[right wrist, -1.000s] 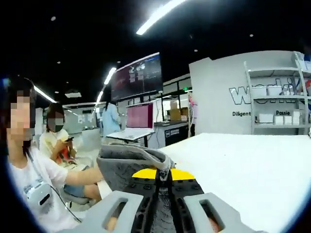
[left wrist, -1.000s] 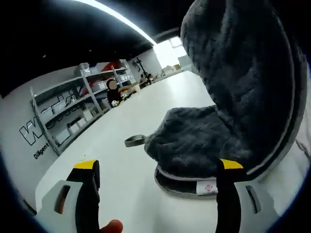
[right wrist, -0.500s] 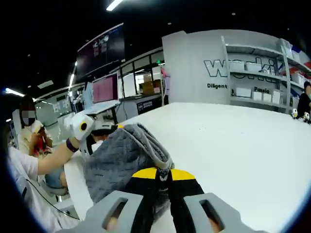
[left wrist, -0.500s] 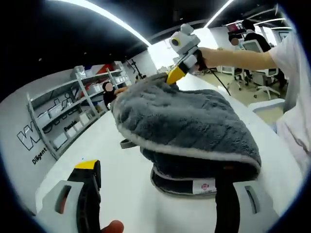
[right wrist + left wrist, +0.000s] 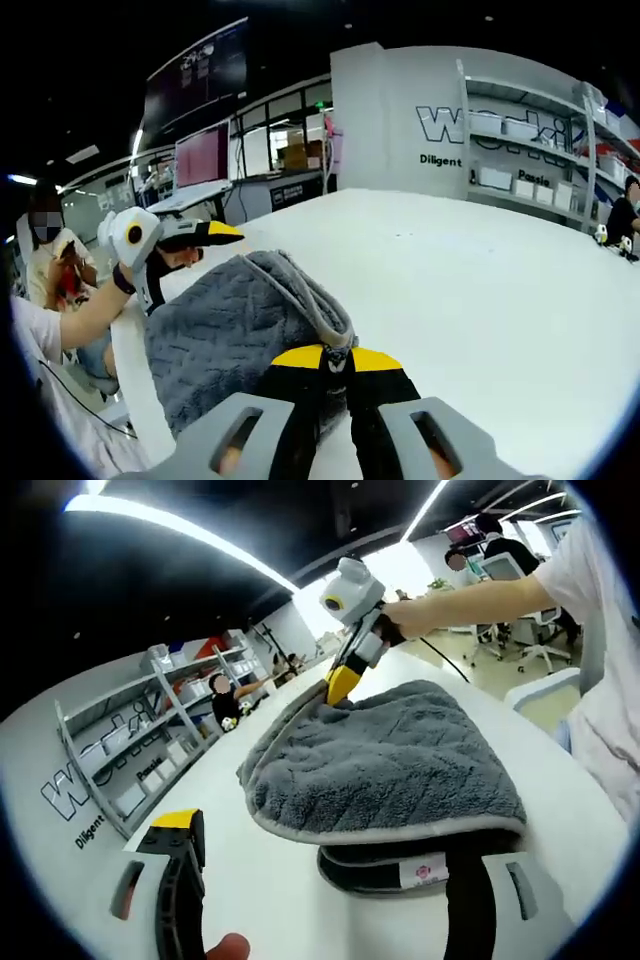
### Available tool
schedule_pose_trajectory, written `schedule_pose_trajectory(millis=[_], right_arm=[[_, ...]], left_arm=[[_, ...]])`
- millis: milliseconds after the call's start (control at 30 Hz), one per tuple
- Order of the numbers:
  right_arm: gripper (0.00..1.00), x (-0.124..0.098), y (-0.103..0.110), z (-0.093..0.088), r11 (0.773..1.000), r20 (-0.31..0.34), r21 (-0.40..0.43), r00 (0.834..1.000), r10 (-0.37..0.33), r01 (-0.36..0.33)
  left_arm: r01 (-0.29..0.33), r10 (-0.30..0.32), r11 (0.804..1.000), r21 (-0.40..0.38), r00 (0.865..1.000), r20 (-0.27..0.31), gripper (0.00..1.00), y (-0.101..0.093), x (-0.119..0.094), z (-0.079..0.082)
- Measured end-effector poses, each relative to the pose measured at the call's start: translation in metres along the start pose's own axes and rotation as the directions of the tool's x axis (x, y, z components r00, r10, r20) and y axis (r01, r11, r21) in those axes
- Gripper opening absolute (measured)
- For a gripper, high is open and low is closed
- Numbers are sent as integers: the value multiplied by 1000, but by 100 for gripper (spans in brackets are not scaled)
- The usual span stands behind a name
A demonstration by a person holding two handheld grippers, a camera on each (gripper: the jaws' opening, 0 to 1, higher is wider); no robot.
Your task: Fold the towel on the table until its edges align and the towel forms a compact rectangular stack.
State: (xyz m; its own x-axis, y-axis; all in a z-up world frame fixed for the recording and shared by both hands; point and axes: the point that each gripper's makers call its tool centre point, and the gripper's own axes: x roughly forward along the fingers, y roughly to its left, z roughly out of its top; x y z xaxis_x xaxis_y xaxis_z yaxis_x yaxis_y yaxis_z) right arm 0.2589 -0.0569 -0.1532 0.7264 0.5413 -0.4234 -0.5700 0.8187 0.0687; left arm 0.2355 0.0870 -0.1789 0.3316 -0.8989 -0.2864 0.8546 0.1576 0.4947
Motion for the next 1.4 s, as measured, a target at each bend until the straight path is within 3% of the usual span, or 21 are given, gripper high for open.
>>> schedule_pose_trajectory(millis=[33, 167, 300, 367, 467, 567, 700, 767, 967, 1133, 1267, 1400], right_arm=[[4, 0, 1, -2, 1000, -20, 1, 1000, -12, 12], [4, 6, 0, -11, 984, -100, -156, 990, -100, 83], [9, 13, 2, -13, 956, -108, -274, 985, -137, 103], [15, 11, 1, -9, 957, -75, -270, 988, -131, 106], [22, 5, 1, -4, 985, -23, -156, 997, -79, 74], [25, -10, -5, -1, 999, 49, -31, 998, -36, 37], [29, -32, -4, 0, 982, 160, 170, 985, 58, -86], [29, -42, 1, -5, 969, 182, 197, 977, 111, -147], [31, -61, 31, -34, 932, 170, 242, 957, 234, -271], [27, -58, 50, -50, 894, 134, 299, 942, 307, -334], [29, -47, 62, -62, 894, 70, 314, 947, 313, -319], [27, -43, 55, -63, 909, 39, 292, 953, 299, -297]], left_arm=[[5, -5, 1000, -2, 1000, 9, 99, -1, -1, 2], [10, -10, 1000, -4, 999, 39, 99, -3, -2, 7], [13, -13, 1000, 2, 999, 30, 99, -4, -2, 4], [19, -19, 1000, -5, 1000, 22, 99, -5, -1, 2], [20, -20, 1000, -8, 1000, 14, 99, -4, 0, 1], [15, -15, 1000, -10, 1000, 13, 99, 0, 0, 0], [15, -14, 1000, -13, 1000, 11, 99, 1, 1, 0], [15, -15, 1000, -15, 1000, 9, 99, 2, 1, -1], [11, -10, 1000, -17, 1000, 10, 99, 3, 1, 2], [-1, 1, 1000, -27, 1000, 15, 99, 7, -1, 1], [-8, 9, 999, -42, 1000, 20, 99, 11, -2, 1], [-7, 9, 999, -41, 1000, 27, 99, 12, -2, 3]])
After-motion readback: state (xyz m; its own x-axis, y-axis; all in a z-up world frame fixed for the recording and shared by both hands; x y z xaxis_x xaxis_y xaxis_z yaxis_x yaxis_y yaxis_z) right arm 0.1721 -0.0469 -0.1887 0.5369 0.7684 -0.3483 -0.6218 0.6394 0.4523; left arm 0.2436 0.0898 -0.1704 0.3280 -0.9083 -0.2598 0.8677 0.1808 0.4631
